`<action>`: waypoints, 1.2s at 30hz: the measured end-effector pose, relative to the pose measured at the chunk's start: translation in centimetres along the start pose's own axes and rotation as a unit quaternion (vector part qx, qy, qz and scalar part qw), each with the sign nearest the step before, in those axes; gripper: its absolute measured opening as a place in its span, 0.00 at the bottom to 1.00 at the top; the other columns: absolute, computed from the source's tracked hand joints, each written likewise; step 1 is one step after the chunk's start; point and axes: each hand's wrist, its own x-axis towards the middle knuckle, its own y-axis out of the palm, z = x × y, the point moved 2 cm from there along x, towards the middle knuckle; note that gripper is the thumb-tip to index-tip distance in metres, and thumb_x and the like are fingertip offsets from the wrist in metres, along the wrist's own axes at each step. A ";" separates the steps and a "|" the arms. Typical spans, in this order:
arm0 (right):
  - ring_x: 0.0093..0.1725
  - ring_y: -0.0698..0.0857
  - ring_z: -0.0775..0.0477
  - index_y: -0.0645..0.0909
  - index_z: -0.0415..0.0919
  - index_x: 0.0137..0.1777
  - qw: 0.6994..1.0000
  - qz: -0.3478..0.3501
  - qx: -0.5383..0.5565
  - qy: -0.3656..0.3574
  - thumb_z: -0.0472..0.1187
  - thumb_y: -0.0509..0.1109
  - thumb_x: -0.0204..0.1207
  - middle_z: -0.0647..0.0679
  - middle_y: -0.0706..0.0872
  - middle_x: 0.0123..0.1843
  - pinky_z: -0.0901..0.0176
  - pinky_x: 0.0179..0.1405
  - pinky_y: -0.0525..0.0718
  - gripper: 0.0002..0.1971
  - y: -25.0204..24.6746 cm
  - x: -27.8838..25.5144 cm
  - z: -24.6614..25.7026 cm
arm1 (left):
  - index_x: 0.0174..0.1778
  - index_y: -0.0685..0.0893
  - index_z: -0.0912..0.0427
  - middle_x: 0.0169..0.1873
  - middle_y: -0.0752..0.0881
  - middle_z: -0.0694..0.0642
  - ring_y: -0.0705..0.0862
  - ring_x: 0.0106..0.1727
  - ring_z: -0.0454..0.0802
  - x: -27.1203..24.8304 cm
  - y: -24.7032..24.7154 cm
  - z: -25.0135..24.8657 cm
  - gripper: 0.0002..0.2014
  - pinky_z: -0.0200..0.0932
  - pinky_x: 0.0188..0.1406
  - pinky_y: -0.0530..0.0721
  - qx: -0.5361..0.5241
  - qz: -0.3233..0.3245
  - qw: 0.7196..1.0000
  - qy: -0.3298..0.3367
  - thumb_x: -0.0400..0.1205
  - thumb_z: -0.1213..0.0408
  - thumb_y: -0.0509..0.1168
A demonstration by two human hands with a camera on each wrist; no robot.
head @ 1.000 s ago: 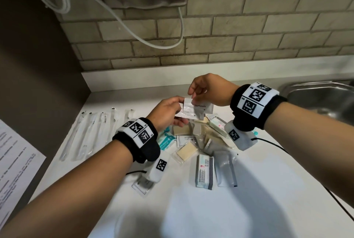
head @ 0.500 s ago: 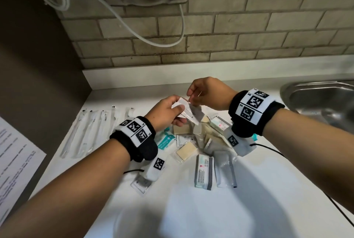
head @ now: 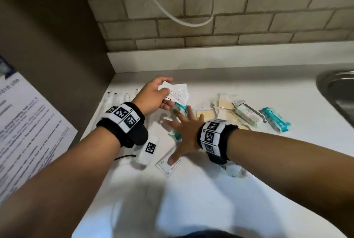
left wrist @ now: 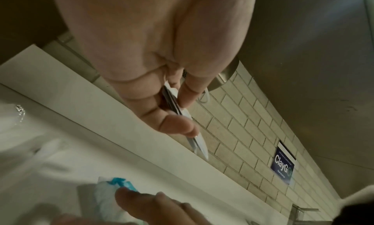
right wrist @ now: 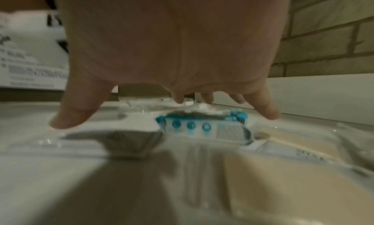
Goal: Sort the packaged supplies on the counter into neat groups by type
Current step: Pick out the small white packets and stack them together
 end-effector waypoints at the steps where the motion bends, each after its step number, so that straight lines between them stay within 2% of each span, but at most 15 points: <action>1: 0.77 0.22 0.28 0.33 0.63 0.83 1.000 0.008 -0.009 0.008 0.77 0.73 0.54 0.49 0.26 0.84 0.15 0.69 0.37 0.65 0.5 0.7 -0.1 | 0.70 0.76 0.56 0.54 0.76 0.62 0.86 0.31 0.51 -0.2 -0.1 0.3 0.17 0.36 0.27 0.84 0.006 0.004 1.000 -0.004 0.87 0.73 0.56; 3: 0.75 0.19 0.31 0.33 0.62 0.83 0.999 0.024 -0.013 0.025 0.75 0.74 0.55 0.46 0.27 0.84 0.22 0.68 0.29 0.66 0.6 1.1 -0.4 | 0.68 0.77 0.55 0.50 0.76 0.58 0.87 0.34 0.52 -0.3 -0.1 0.7 0.16 0.38 0.31 0.85 0.019 0.016 1.000 -0.009 0.87 0.72 0.56; 7: 0.83 0.33 0.31 0.41 0.52 0.86 0.999 0.020 -0.030 0.014 0.74 0.73 0.58 0.47 0.39 0.87 0.28 0.77 0.34 0.63 -0.3 0.8 -0.8 | 0.64 0.77 0.54 0.52 0.80 0.63 0.87 0.34 0.52 0.0 0.0 1.4 0.14 0.40 0.33 0.86 0.018 0.020 1.000 -0.011 0.87 0.72 0.56; 9: 0.83 0.42 0.28 0.50 0.49 0.85 1.000 0.009 0.006 0.010 0.71 0.75 0.59 0.48 0.47 0.86 0.30 0.80 0.46 0.59 -0.4 0.7 -1.3 | 0.63 0.78 0.54 0.58 0.81 0.68 0.87 0.33 0.51 0.4 0.0 1.6 0.13 0.41 0.34 0.86 0.020 0.027 0.999 -0.010 0.86 0.72 0.56; 12: 0.78 0.58 0.31 0.57 0.51 0.83 1.000 -0.016 0.022 0.001 0.66 0.76 0.63 0.48 0.54 0.83 0.38 0.74 0.68 0.51 0.1 -0.1 -2.5 | 0.62 0.78 0.55 0.60 0.80 0.69 0.88 0.31 0.48 1.0 0.3 1.5 0.13 0.39 0.32 0.86 0.014 0.035 0.999 -0.006 0.86 0.73 0.56; 14: 0.72 0.65 0.35 0.63 0.54 0.80 1.000 -0.025 -0.011 -0.013 0.66 0.74 0.66 0.50 0.56 0.80 0.43 0.68 0.74 0.44 0.6 -1.0 -3.5 | 0.62 0.78 0.55 0.60 0.78 0.67 0.88 0.29 0.46 1.4 0.8 1.3 0.13 0.37 0.30 0.86 0.007 0.039 0.999 -0.001 0.86 0.74 0.56; 16: 0.69 0.67 0.38 0.65 0.54 0.78 0.999 -0.019 -0.022 -0.015 0.65 0.74 0.66 0.51 0.57 0.79 0.44 0.66 0.77 0.42 1.2 -2.1 -4.6 | 0.62 0.78 0.56 0.57 0.76 0.64 0.88 0.27 0.44 1.7 1.5 1.2 0.13 0.36 0.28 0.86 -0.001 0.046 0.999 0.002 0.86 0.74 0.56; 20: 0.73 0.65 0.40 0.65 0.56 0.78 0.999 0.006 -0.018 -0.029 0.63 0.75 0.66 0.55 0.52 0.83 0.44 0.69 0.77 0.41 2.3 -4.5 -6.3 | 0.62 0.78 0.56 0.56 0.70 0.59 0.87 0.26 0.44 2.0 3.0 1.0 0.14 0.36 0.28 0.85 0.001 0.057 0.998 0.004 0.86 0.75 0.55; 23: 0.76 0.63 0.44 0.64 0.59 0.79 0.999 0.031 -0.012 -0.033 0.61 0.76 0.66 0.60 0.49 0.81 0.45 0.72 0.75 0.41 2.7 -6.4 -7.6 | 0.63 0.79 0.57 0.56 0.71 0.58 0.87 0.25 0.44 1.9 4.1 0.9 0.14 0.37 0.29 0.85 0.010 0.067 0.998 0.006 0.86 0.74 0.55; 27: 0.74 0.63 0.45 0.66 0.62 0.76 0.998 0.058 -0.013 -0.020 0.62 0.78 0.59 0.64 0.50 0.79 0.42 0.70 0.77 0.44 2.7 -7.6 -8.7 | 0.60 0.79 0.56 0.57 0.72 0.59 0.87 0.24 0.44 1.6 5.3 0.7 0.14 0.37 0.28 0.85 0.015 0.071 0.997 0.009 0.85 0.75 0.55; 29: 0.73 0.67 0.48 0.71 0.61 0.72 0.998 0.063 0.004 -0.012 0.65 0.79 0.54 0.63 0.57 0.77 0.42 0.67 0.79 0.43 2.1 -8.1 -8.6 | 0.60 0.79 0.56 0.59 0.72 0.59 0.87 0.25 0.45 1.5 6.0 0.6 0.14 0.36 0.28 0.86 0.017 0.075 0.997 0.011 0.85 0.75 0.55; 31: 0.64 0.76 0.54 0.77 0.51 0.67 0.994 0.071 0.080 -0.012 0.66 0.80 0.56 0.61 0.71 0.70 0.56 0.65 0.79 0.40 0.6 -8.5 -7.8 | 0.60 0.79 0.57 0.57 0.73 0.59 0.87 0.26 0.46 1.4 6.5 0.4 0.14 0.37 0.28 0.86 0.015 0.077 0.997 0.009 0.85 0.76 0.55; 32: 0.59 0.78 0.57 0.78 0.48 0.65 0.991 0.071 0.114 -0.007 0.67 0.78 0.60 0.60 0.77 0.66 0.61 0.62 0.77 0.36 -0.4 -8.3 -7.4 | 0.60 0.79 0.57 0.54 0.74 0.59 0.87 0.27 0.47 1.3 6.7 0.3 0.14 0.37 0.29 0.86 0.013 0.077 0.997 0.008 0.85 0.76 0.55; 34: 0.56 0.80 0.55 0.81 0.49 0.59 0.994 0.027 0.108 0.015 0.68 0.68 0.70 0.57 0.83 0.59 0.56 0.59 0.77 0.27 -2.5 -7.0 -7.2 | 0.60 0.79 0.57 0.48 0.76 0.57 0.87 0.28 0.48 1.3 6.9 0.2 0.13 0.39 0.31 0.86 0.007 0.073 0.997 0.008 0.85 0.76 0.55; 36: 0.51 0.82 0.49 0.83 0.49 0.54 0.996 -0.045 0.066 0.043 0.61 0.63 0.78 0.53 0.86 0.52 0.56 0.50 0.77 0.18 -3.8 -5.1 -7.8 | 0.62 0.78 0.58 0.45 0.77 0.57 0.87 0.31 0.50 1.3 7.0 0.0 0.13 0.40 0.32 0.87 0.008 0.061 0.998 0.011 0.86 0.75 0.55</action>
